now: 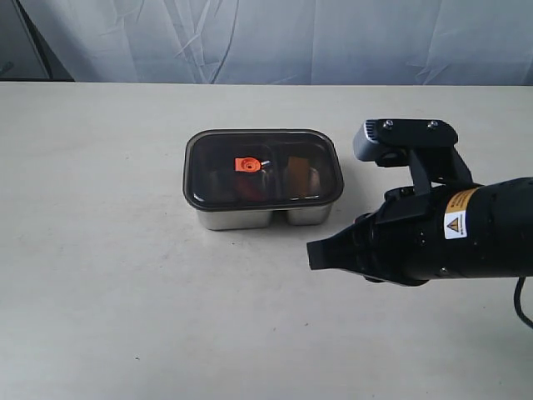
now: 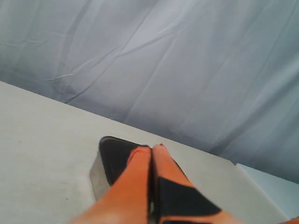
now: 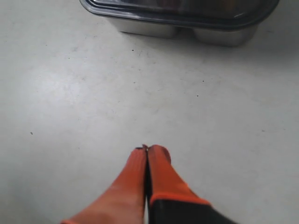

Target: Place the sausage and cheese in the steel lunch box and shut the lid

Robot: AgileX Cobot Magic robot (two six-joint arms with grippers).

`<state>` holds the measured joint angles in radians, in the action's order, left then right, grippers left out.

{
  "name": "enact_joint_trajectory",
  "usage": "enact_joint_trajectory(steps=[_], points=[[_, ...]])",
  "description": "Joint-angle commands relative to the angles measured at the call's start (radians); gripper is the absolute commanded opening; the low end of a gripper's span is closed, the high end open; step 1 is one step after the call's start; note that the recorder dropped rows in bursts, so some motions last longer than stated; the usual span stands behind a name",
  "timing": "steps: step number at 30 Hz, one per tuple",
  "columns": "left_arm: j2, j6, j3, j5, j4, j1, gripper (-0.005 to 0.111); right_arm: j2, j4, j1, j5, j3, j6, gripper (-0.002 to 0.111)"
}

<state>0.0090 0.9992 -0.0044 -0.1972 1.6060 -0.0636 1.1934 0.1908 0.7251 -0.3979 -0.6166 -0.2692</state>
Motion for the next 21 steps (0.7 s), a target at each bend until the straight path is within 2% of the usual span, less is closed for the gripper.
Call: enact_joint_trajectory(steps=[1,12,15,17,21], points=[[-0.009,0.004,0.004,-0.060,-0.027,-0.009,0.000,-0.006,-0.002,0.003,0.013,0.003,0.002,-0.001],[-0.009,0.004,0.004,-0.063,-0.030,-0.009,0.000,-0.026,-0.002,0.003,0.013,0.003,0.002,-0.001],[-0.009,0.004,0.004,-0.060,-0.032,-0.009,0.000,-0.107,0.004,0.003,0.011,0.003,0.002,-0.001],[-0.009,0.004,0.004,-0.060,-0.032,-0.009,0.000,-0.194,-0.068,-0.002,0.011,0.003,0.031,-0.001],[-0.009,0.005,0.004,-0.060,-0.042,-0.009,0.000,-0.406,-0.058,-0.080,0.011,0.003,0.031,-0.001]])
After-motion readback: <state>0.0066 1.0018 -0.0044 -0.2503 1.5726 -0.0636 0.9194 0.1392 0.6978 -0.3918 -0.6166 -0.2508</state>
